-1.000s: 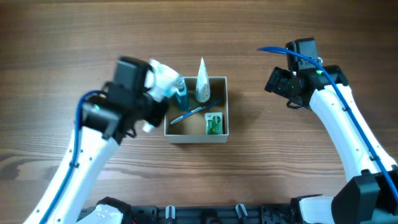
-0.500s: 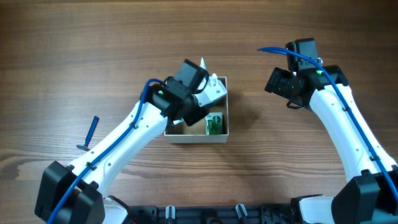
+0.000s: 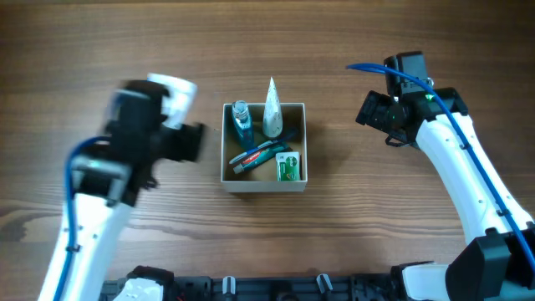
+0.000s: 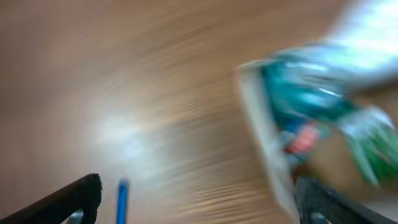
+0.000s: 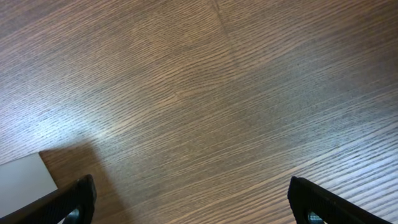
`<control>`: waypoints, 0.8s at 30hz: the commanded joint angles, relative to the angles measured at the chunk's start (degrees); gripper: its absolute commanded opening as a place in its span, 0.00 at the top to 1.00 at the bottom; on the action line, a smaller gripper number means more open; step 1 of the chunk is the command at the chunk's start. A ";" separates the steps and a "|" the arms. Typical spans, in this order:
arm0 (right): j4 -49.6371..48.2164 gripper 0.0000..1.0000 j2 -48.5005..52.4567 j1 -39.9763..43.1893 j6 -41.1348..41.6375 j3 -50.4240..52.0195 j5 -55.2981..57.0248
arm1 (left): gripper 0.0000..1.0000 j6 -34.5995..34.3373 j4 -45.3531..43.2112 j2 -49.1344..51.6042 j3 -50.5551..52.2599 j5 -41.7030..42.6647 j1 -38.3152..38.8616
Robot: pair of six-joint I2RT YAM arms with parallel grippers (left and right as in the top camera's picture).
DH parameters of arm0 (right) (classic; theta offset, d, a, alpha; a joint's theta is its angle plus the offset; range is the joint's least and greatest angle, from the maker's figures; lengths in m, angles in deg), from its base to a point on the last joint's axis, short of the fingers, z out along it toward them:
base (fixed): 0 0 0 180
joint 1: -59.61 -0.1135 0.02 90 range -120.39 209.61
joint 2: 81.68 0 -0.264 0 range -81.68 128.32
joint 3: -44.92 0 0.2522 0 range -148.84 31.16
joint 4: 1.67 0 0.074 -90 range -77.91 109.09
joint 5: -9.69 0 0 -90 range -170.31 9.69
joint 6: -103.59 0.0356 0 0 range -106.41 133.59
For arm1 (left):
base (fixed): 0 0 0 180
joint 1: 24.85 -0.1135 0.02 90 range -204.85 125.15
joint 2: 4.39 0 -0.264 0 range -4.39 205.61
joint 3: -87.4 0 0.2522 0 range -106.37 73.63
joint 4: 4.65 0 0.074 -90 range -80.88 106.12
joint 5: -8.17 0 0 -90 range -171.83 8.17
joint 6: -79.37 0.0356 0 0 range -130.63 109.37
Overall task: Pack container
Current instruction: 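Grasp the blue razor with the left gripper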
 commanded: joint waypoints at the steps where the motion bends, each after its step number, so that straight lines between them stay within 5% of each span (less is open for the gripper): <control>1: 0.02 0.00 0.48 0.04 -0.24 0.13 0.13 | 0.00 -8.13 -0.31 3.23 3.30 -2.12 -16.28; 7: 0.31 0.00 0.48 0.04 -0.57 0.13 0.13 | 0.01 -7.48 -2.71 19.43 9.55 2.32 -32.24; 13: 0.20 0.00 0.48 0.04 -0.59 0.13 0.15 | 0.03 -7.06 -5.05 32.28 9.55 3.93 -33.18; 24: 0.17 0.00 0.48 0.04 -0.55 0.13 0.15 | 0.19 -4.46 -13.07 36.26 12.66 5.79 -33.18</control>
